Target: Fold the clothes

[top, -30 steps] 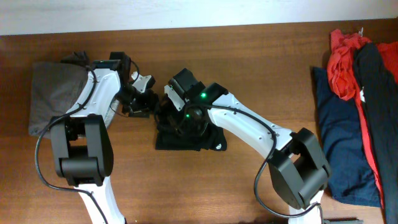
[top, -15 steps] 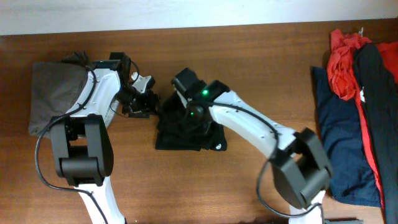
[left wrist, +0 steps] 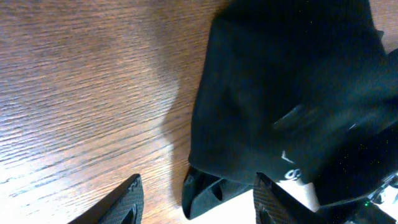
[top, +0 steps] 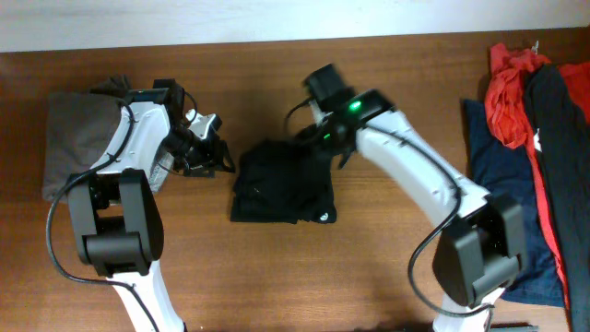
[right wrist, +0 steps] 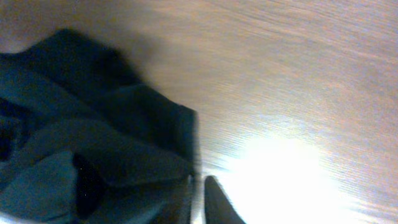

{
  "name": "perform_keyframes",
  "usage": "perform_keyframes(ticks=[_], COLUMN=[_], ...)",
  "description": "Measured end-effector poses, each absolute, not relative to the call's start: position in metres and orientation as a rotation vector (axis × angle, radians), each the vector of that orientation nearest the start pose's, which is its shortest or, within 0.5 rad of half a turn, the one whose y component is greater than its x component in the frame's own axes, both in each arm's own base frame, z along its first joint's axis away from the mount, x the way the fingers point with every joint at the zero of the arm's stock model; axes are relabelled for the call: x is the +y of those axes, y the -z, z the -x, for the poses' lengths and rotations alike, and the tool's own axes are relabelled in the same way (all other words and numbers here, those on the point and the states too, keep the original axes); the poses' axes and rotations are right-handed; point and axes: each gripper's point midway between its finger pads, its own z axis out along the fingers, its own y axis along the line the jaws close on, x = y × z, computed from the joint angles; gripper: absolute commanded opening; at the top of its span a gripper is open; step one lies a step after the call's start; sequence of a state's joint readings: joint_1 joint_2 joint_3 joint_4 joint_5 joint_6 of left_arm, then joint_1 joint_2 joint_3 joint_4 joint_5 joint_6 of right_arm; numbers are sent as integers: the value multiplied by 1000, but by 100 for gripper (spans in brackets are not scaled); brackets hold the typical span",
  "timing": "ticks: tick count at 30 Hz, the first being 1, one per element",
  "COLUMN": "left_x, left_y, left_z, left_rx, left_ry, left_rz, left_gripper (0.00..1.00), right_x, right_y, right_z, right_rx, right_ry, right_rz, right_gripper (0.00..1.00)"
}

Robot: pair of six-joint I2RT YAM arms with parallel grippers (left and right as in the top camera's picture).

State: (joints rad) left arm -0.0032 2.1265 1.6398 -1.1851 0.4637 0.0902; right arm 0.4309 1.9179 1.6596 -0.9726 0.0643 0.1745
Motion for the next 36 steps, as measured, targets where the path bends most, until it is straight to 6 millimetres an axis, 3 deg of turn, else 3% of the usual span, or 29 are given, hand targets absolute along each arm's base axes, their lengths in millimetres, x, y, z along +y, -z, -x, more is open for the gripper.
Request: perform_keyframes(ticks=[4,9,12,16,21,25,28,31,35,36], left_x=[-79,-79,-83,-88,-89,-88,-80,-70,-64,-64], left_y=[-50,-50,-51,-54,-55,-55,-56,-56,-57,-57], left_z=[-381,-383,-390,-392,-391,-387,-383,-383,-381,-381], left_rx=[3130,3120,3078,3056,3055,3073,3091,3092,3099,3099], left_ry=[746,750,783,828,842,851,863,869,877,877], left_rz=[-111,-113,-122,-123,-121,-108,-63,-16,7,4], left_gripper=[57,57,57,57,57,57,57,57,57,57], right_x=[129,139,162,213,267,299,305,302,277,273], right_y=[-121,-118,-119,-127,-126,-98,-83,-77,-60,-56], right_z=[-409,-393,-385,-367,-348,-332,-329,-337,-354,-354], right_rx=[2851,2917,2913,2840,2725,2724,2736,2739,2796,2805], right_ry=[-4,-115,-269,-516,-620,-575,-529,-453,-223,-196], right_rz=[193,252,380,646,873,992,1010,962,815,803], right_gripper=[36,37,48,66,68,68,67,46,37,24])
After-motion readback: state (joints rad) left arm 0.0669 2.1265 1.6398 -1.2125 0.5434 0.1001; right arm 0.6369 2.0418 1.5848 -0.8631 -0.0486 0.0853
